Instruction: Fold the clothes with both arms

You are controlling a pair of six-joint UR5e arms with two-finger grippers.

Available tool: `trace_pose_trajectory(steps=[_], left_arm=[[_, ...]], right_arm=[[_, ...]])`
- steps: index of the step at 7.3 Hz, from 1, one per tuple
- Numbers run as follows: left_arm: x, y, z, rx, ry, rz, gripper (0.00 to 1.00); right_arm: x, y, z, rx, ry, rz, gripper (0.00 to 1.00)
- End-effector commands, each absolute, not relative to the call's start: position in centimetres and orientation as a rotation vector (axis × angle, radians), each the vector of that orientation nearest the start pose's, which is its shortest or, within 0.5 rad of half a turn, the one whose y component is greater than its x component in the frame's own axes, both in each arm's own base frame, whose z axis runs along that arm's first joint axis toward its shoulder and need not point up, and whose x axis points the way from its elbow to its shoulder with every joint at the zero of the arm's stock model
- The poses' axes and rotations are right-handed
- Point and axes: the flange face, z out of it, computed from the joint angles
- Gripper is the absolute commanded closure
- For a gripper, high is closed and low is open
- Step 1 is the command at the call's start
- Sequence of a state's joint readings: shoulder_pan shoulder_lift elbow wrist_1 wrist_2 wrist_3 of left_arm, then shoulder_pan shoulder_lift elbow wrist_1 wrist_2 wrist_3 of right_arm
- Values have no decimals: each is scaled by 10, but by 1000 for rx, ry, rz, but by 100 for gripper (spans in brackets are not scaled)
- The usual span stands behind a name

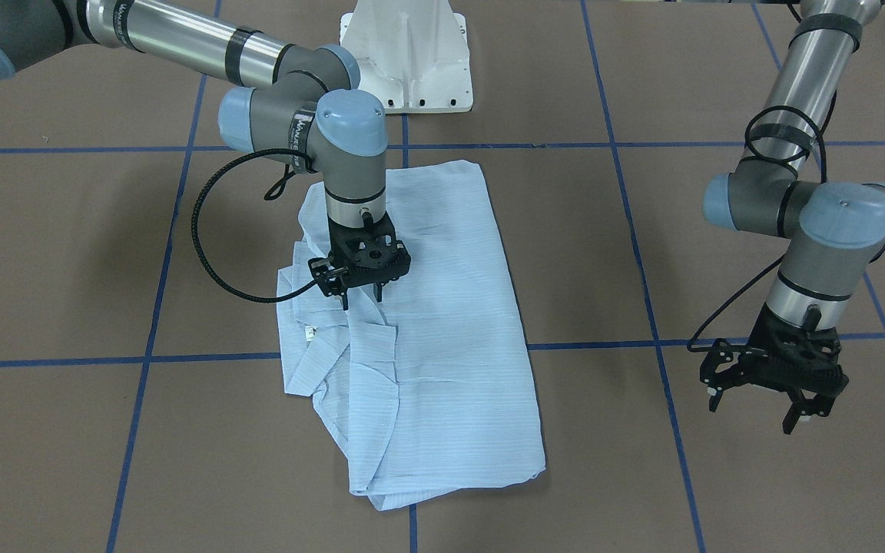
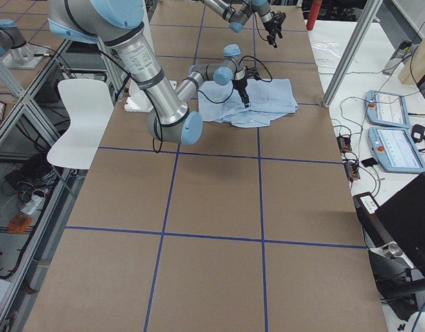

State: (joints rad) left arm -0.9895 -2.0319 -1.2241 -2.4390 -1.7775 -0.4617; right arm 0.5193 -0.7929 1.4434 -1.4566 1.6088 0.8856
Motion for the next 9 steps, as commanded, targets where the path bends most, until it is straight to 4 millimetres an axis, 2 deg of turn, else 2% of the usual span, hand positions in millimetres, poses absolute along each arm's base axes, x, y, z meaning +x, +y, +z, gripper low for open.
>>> trace_pose_trajectory(steps=[1,3,4,5,7,8,9], left_arm=[[299,-660,469,756,654,211,0],[300,-660,468,757,655,213,0],[300,-660,467,758,656,213,0],[300,-660,467,759,655,212,0],[301,-659,466,760,656,214,0],[301,-659,467,758,655,214,0],[301,-659,467,758,657,214,0]], right_arm=[[-588,-485,230,398,-649,-170,100],[-585,-485,234,402,-644,-166,100],[-573,-495,238,406,-638,-146,100],[-549,-508,259,407,-619,-117,100],[-492,-495,303,407,-606,-87,100],[-485,-491,312,406,-602,-73,1],[-487,-490,310,392,-613,-32,0]])
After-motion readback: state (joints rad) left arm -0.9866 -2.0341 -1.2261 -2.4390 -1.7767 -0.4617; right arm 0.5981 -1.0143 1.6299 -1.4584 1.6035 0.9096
